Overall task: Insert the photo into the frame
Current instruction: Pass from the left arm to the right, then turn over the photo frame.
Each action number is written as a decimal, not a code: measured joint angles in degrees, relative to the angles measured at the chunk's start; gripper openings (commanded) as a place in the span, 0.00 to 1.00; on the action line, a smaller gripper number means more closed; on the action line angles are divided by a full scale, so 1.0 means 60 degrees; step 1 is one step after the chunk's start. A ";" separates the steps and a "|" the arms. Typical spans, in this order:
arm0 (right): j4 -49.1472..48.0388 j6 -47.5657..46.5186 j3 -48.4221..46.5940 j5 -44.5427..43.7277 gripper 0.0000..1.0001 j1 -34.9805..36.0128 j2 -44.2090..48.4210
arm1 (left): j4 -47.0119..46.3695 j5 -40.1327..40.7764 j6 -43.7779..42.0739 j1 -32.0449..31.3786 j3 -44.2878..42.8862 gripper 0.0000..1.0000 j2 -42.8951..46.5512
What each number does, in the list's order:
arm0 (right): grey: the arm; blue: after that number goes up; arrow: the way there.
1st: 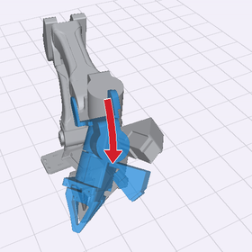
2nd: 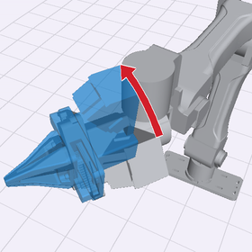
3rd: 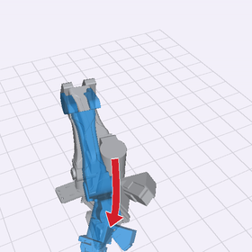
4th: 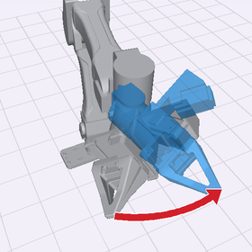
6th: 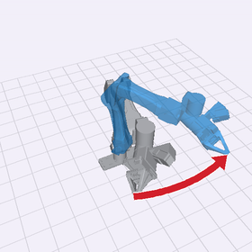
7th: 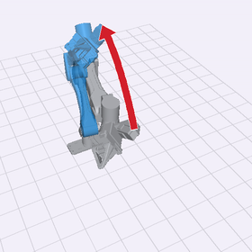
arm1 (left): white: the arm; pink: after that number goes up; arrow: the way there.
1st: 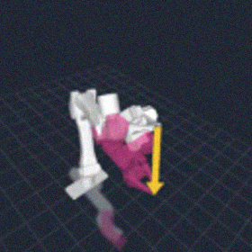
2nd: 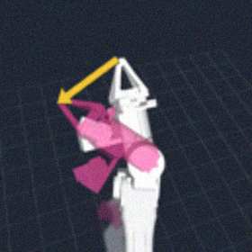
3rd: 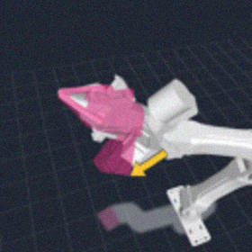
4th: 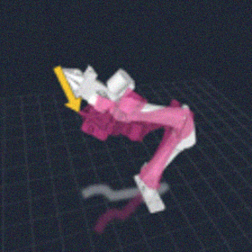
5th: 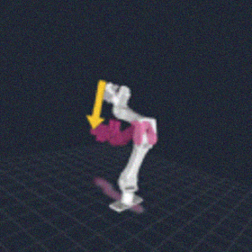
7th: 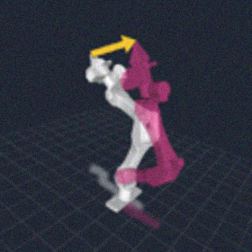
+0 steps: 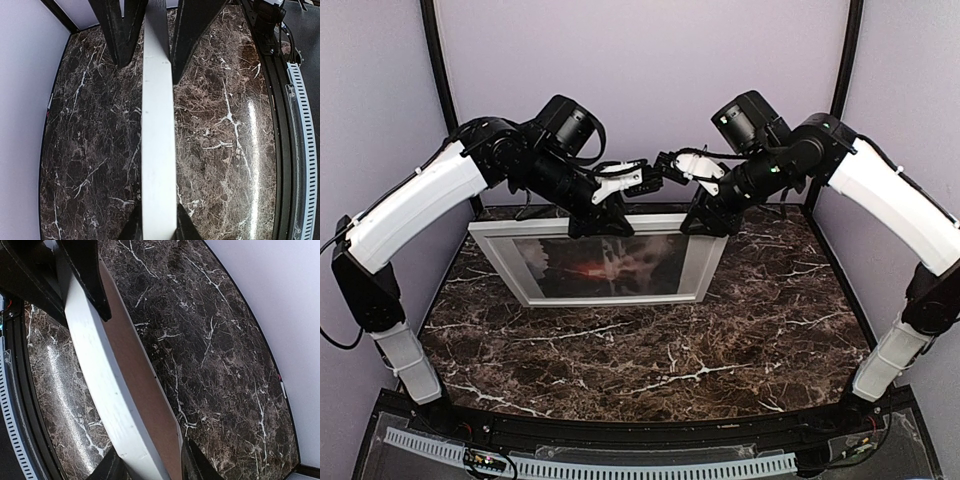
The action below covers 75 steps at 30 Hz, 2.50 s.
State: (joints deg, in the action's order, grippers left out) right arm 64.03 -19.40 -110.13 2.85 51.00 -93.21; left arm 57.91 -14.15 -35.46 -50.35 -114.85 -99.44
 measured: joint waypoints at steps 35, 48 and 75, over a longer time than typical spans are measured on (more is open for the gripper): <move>-0.0568 -0.0098 0.0470 0.0084 0.00 -0.0040 0.0313 | -0.6510 0.3891 0.0481 0.0058 0.4634 0.99 0.3628; -0.0994 0.2229 0.0379 0.0812 0.00 -0.1909 0.0302 | -0.8193 0.6379 0.1967 0.0350 0.5923 0.99 0.5100; -1.0717 1.2149 1.0564 0.3177 0.07 -0.4193 0.3308 | -0.7858 0.5457 0.4801 0.0750 0.7501 0.99 0.3745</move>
State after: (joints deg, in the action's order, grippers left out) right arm -0.27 53.49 -46.74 21.91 25.85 -73.36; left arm 10.76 18.59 -6.66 -45.84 -69.84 -76.97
